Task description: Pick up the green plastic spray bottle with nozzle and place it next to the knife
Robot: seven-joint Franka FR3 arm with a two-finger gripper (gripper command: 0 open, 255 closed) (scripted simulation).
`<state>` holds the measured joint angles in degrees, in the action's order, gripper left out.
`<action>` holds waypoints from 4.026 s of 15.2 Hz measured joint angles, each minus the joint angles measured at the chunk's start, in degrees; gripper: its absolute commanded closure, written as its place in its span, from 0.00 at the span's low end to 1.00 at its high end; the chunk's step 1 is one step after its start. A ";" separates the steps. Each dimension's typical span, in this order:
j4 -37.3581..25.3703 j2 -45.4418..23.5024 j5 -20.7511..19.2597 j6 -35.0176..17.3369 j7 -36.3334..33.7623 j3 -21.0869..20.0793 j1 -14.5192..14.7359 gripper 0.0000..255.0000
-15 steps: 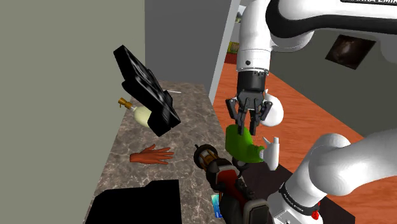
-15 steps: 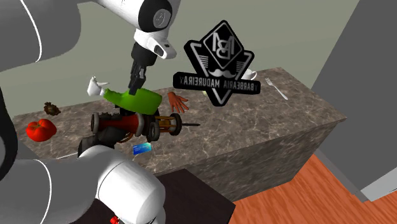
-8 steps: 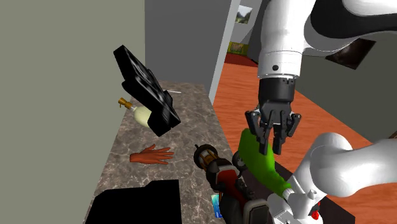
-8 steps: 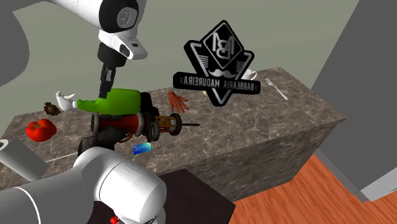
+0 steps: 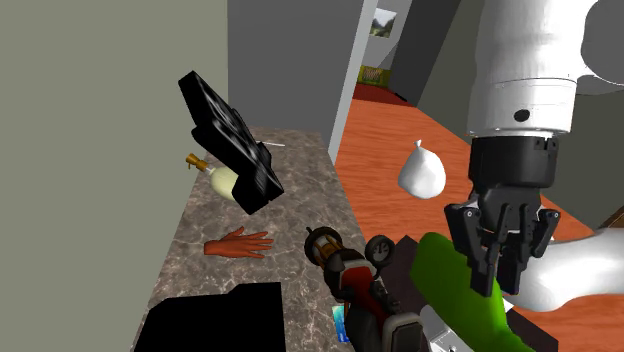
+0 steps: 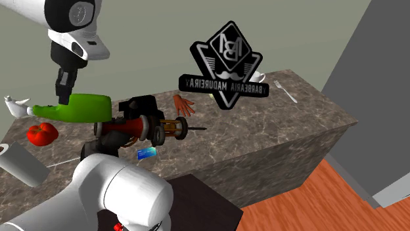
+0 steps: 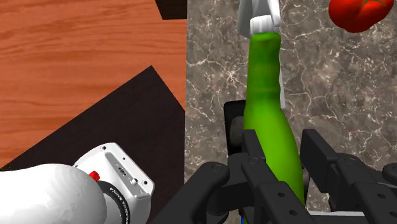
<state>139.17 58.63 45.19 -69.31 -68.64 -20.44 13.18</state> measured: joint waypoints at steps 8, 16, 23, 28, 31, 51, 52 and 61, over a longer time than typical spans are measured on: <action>-2.83 6.95 10.39 2.47 -12.52 -6.20 3.71 1.00; -5.80 10.35 17.95 2.46 -21.25 -11.19 5.75 1.00; -0.30 13.36 20.01 0.13 -19.59 -13.76 6.78 1.00; 3.61 15.40 21.39 -1.39 -18.24 -15.49 7.65 1.00; 5.99 16.75 22.59 -2.36 -17.66 -16.84 8.35 1.00; 19.01 22.04 32.58 -9.27 -13.04 -28.31 12.50 1.00; 19.63 22.35 33.19 -9.57 -12.99 -28.93 12.90 1.00; 23.64 22.54 40.09 -13.03 -10.43 -36.13 14.33 1.00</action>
<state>162.81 81.17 85.28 -82.34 -79.07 -56.57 27.50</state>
